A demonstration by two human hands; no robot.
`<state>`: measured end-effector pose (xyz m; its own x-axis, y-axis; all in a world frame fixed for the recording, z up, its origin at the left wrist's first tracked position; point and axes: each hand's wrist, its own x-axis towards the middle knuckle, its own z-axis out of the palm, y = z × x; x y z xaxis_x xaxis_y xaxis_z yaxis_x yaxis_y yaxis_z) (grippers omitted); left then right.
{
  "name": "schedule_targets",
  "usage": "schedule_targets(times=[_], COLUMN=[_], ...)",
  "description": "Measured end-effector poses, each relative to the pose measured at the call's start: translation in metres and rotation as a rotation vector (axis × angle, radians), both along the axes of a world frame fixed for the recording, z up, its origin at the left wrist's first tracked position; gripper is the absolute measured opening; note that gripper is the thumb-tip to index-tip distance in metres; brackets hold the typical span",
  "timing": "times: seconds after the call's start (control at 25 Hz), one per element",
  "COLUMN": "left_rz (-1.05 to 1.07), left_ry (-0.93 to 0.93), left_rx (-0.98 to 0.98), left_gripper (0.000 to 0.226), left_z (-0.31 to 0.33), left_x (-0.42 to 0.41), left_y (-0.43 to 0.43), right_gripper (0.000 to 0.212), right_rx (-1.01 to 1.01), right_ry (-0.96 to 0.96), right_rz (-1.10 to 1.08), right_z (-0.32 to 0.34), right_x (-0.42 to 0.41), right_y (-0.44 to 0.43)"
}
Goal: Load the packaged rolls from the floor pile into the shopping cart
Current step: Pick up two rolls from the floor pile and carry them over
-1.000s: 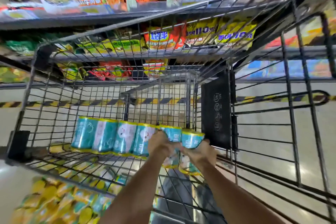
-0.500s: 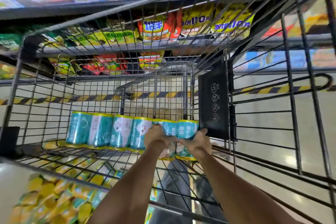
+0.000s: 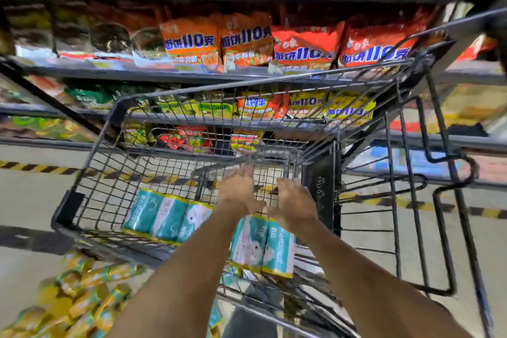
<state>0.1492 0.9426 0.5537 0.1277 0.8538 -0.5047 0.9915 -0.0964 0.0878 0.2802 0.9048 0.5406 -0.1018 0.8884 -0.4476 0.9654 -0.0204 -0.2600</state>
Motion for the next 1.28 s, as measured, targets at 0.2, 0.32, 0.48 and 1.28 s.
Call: schedule_targets(times=[0.2,0.32,0.48,1.28], left_rz=[0.171,0.311,0.520,1.397], left_ry=[0.032,0.097,0.197,0.041], left_rx=[0.139,0.263,0.413,0.176], left_gripper=[0.102,0.098,0.100,0.096], left_z=[0.059,0.095,0.155,0.023], left_x=[-0.007,-0.025,-0.061,-0.229], left_y=[-0.029,-0.078,-0.172,-0.566], right_gripper=[0.087,0.079,0.070,0.062], right_rx=[0.130,0.236,0.436,0.050], right_ry=[-0.077,0.006,0.139,0.081], right_rz=[0.246,0.373,0.623,1.083], right_z=[0.068,0.109,0.169,0.032], right_x=[-0.005,-0.020,-0.071,-0.313], right_y=[0.009,-0.009,-0.063,-0.350])
